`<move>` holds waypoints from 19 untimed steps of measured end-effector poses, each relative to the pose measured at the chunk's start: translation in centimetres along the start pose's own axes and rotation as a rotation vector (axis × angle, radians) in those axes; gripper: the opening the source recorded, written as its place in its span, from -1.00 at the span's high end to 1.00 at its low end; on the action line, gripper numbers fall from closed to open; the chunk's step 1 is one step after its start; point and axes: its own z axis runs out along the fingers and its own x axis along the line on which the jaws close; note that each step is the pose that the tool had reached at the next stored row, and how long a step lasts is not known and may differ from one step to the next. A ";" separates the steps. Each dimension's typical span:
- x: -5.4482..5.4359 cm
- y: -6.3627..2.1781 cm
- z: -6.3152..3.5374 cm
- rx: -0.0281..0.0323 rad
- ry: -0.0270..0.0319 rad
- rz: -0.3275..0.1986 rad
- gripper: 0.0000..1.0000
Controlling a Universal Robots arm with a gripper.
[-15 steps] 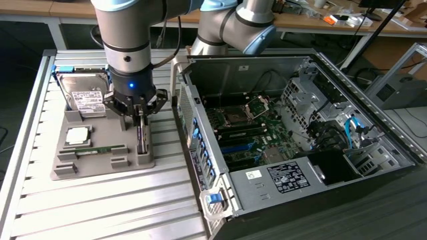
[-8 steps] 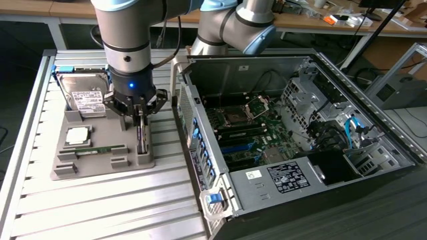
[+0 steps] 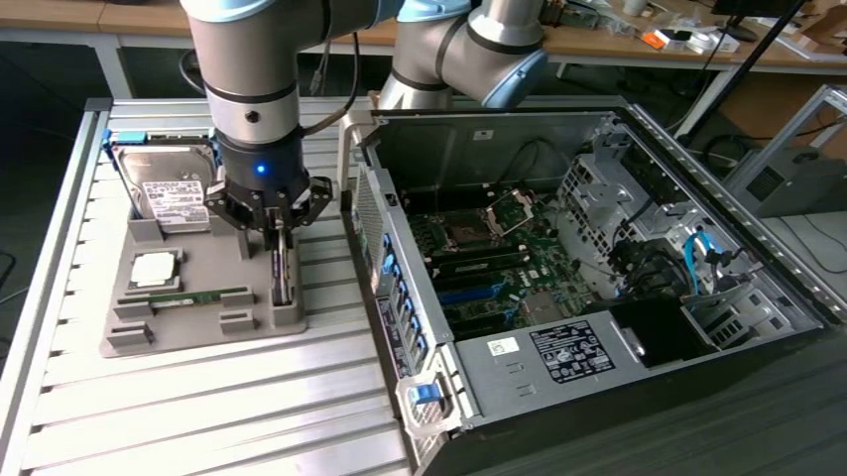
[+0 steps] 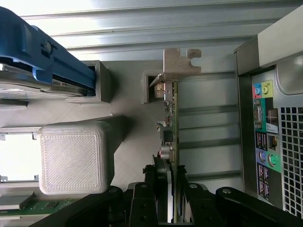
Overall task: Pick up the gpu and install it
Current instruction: 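Pick up the gpu and move the gpu toward the slot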
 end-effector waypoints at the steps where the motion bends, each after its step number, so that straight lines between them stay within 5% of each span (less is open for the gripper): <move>1: 0.0 0.00 -0.02 -0.0001 -0.0002 0.000 0.44; 19: 0.0 0.01 -0.67 0.0000 0.0000 0.000 0.44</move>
